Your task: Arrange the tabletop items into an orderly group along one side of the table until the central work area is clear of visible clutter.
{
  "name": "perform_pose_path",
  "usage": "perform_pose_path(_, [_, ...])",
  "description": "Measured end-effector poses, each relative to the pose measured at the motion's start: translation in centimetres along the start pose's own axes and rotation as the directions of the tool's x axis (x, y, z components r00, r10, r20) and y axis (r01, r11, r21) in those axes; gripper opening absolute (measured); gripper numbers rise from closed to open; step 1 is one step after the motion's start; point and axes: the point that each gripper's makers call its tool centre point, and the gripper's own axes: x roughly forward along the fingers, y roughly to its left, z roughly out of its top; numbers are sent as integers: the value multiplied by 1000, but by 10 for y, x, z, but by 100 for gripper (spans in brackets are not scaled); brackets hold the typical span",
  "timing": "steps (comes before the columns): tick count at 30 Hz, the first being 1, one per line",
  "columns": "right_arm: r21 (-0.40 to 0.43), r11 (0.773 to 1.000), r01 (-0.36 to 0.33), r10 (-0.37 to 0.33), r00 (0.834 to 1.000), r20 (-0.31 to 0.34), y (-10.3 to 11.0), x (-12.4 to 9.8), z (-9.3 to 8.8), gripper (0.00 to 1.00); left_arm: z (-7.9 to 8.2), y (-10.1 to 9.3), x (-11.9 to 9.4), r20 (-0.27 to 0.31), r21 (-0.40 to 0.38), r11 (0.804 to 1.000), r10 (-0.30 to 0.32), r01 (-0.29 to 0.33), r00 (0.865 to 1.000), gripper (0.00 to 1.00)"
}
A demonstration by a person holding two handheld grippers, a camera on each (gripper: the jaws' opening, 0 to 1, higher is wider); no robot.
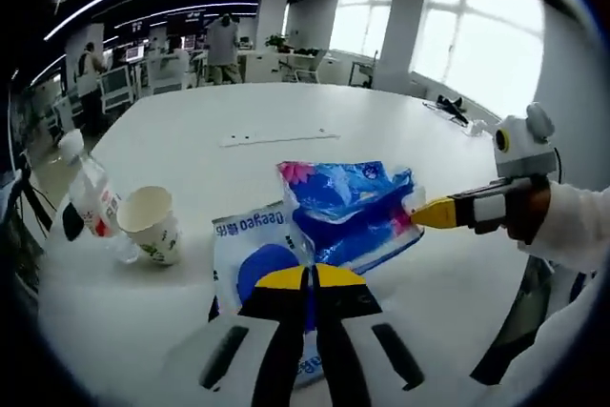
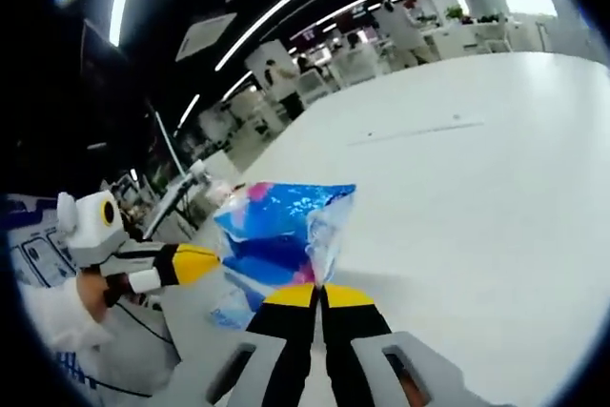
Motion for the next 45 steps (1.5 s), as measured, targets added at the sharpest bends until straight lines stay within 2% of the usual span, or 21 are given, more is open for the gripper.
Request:
perform_pose_path(6, [39, 998, 51, -52, 998, 19, -36, -15, 6, 0, 9, -31, 28, -51, 105, 993, -49, 54, 998, 0])
perform_pose_path(13, [55, 992, 111, -112, 993, 21, -74, -31, 10, 0, 11, -61, 59, -95, 100, 989, -100, 110, 990, 0])
perform_pose_path(18, [67, 988, 140, -141, 990, 9, -96, -36, 11, 0, 12, -75, 74, -125, 120, 984, -118, 133, 985, 0])
perform_pose_path(27, [35, 986, 164, -162, 986, -35, -117, -24, 7, 0, -3, -77, 99, -198, 108, 984, -118, 142, 973, 0])
perform_pose_path(32, [18, 984, 176, -175, 982, -65, -128, -12, 2, 0, -9, -73, 110, -226, 61, 990, -108, 125, 968, 0])
perform_pose_path(39, [29, 981, 189, -186, 978, -90, -140, -1, -4, 0, -25, -64, 122, -284, 47, 993, -93, 111, 954, 0])
perform_pose_path(42, [29, 980, 195, -191, 975, -115, -146, 5, -11, 0, -26, -62, 125, -284, 9, 995, -97, 104, 954, 0])
perform_pose_path(45, [40, 980, 193, -187, 976, -112, -148, 7, -11, 0, -27, -62, 129, -291, 6, 994, -100, 106, 951, 0])
